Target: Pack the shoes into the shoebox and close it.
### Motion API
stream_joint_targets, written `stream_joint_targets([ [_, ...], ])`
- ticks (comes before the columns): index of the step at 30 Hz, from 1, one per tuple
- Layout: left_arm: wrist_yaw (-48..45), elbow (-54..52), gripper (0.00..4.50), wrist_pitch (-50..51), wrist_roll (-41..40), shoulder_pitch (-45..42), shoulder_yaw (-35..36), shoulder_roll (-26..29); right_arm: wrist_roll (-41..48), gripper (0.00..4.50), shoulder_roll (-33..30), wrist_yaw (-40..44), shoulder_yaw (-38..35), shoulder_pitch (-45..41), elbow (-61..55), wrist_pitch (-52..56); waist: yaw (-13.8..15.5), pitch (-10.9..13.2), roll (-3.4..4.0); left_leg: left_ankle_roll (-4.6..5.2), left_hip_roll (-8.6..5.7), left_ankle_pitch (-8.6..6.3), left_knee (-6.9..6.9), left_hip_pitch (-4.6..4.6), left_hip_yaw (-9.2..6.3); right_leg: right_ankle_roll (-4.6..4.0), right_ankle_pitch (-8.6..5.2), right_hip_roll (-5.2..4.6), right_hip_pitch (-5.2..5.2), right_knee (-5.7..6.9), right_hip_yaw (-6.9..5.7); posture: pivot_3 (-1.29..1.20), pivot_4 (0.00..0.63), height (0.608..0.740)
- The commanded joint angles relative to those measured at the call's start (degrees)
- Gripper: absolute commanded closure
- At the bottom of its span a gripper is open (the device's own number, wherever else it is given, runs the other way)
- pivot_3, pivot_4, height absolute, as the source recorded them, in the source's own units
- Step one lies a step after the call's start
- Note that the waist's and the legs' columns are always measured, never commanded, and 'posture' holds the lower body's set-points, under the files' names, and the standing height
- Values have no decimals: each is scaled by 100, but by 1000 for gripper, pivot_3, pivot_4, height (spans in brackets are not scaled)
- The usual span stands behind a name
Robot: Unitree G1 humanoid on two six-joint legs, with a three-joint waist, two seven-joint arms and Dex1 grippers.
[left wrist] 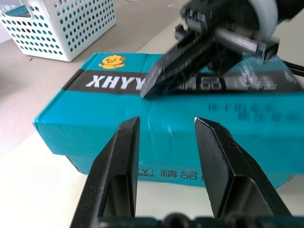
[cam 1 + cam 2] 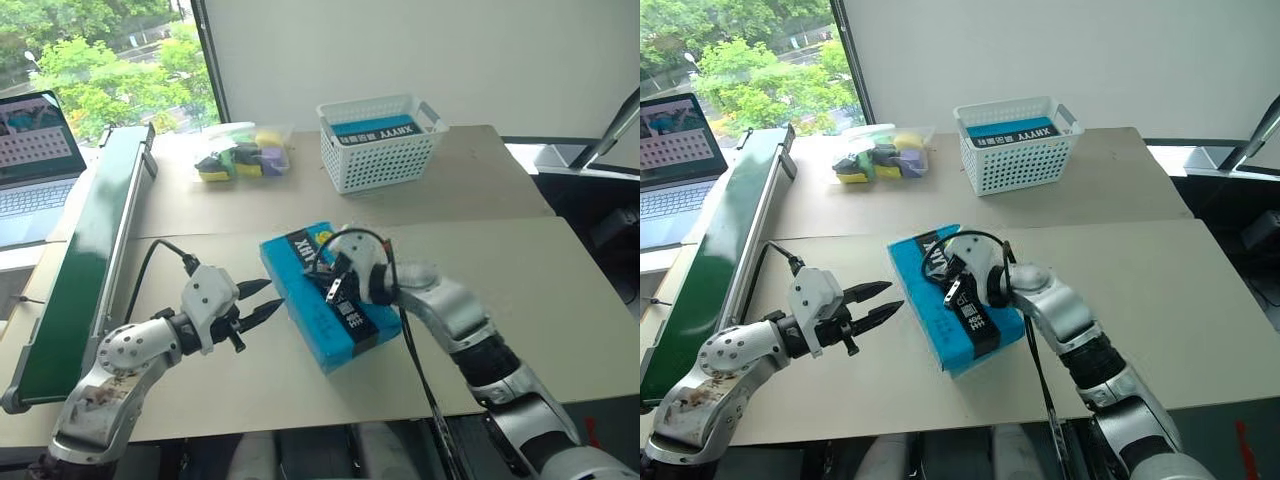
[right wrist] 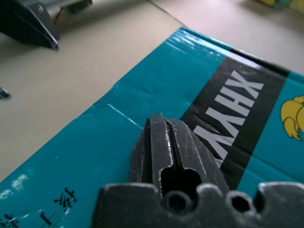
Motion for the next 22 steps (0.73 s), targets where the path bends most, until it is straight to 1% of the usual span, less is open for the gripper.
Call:
stream_joint_targets([
  [1, 98, -465, 2582, 97, -172, 153, 372, 90, -565, 4461, 121, 224, 325, -107, 657, -387, -26, -5, -8, 0, 2, 0, -1, 15, 0, 6, -5, 2, 11, 4, -1, 0, 150, 731],
  [3, 103, -575, 2582, 146, -206, 292, 453, 108, -720, 4461, 187, 288, 364, -157, 820, -488, -57, -8, -8, 0, 4, 0, -1, 26, -1, 25, -16, 4, 18, 7, 0, 0, 150, 731],
  [6, 81, -689, 2582, 177, -254, 539, 540, 122, -886, 4461, 312, 323, 365, -194, 982, -581, -101, -14, -15, 0, 4, 0, 0, 37, 0, 23, -15, 4, 25, 12, 0, 0, 150, 731],
  [9, 98, -793, 2582, 206, -295, 725, 590, 112, -864, 4461, 446, 241, 117, -233, 971, -517, -116, -16, -18, 0, 7, 0, -2, 51, 1, 20, -14, 6, 31, 14, 2, 0, 150, 731],
  [12, 197, -891, 2582, 222, -290, 817, 626, 58, -372, 4461, 525, 173, -580, -309, 528, -62, -100, -16, -18, 0, 8, 1, -1, 52, 1, 17, -12, 7, 30, 17, 2, 0, 150, 731],
  [14, 266, -945, 2582, 274, -358, 855, 659, 8, 388, 4461, 495, 296, -1293, -350, -98, 561, -80, -14, -17, -1, 8, 1, 0, 41, 0, 17, -11, 7, 22, 17, 1, 0, 150, 731],
  [16, 314, -980, 2582, 327, -447, 878, 686, -39, 1080, 4461, 403, 432, -1881, -353, -582, 1108, -41, -10, -14, -1, 7, 1, 6, 11, -4, 11, -6, 7, 3, 16, -2, 0, 150, 731],
  [17, 333, -990, 2582, 344, -485, 885, 693, -52, 1299, 4461, 356, 472, -2066, -342, -741, 1294, -21, -10, -14, -1, 6, 1, 8, 1, -5, -10, 6, 6, -3, 15, -2, 0, 150, 731],
  [18, 351, -995, 2582, 364, -534, 895, 691, -79, 1599, 4461, 226, 552, -2328, -305, -943, 1518, -7, -10, -14, -1, 6, 0, 7, -2, -5, -12, 7, 5, -2, 12, -3, 0, 150, 731],
  [19, 367, -997, 2582, 379, -571, 899, 687, -93, 1806, 4461, 133, 590, -2503, -278, -1085, 1683, 12, -10, -14, -3, 6, -2, 5, -3, -5, -11, 7, 4, -1, 9, -4, 0, 150, 731],
  [22, 360, -983, 2582, 347, -534, 927, 612, -77, 1814, 4461, 44, 439, -2554, -227, -1094, 1817, 39, -10, -14, -9, 6, -8, 1, -6, -4, -11, 5, 4, -2, 1, -6, 0, 150, 731],
])
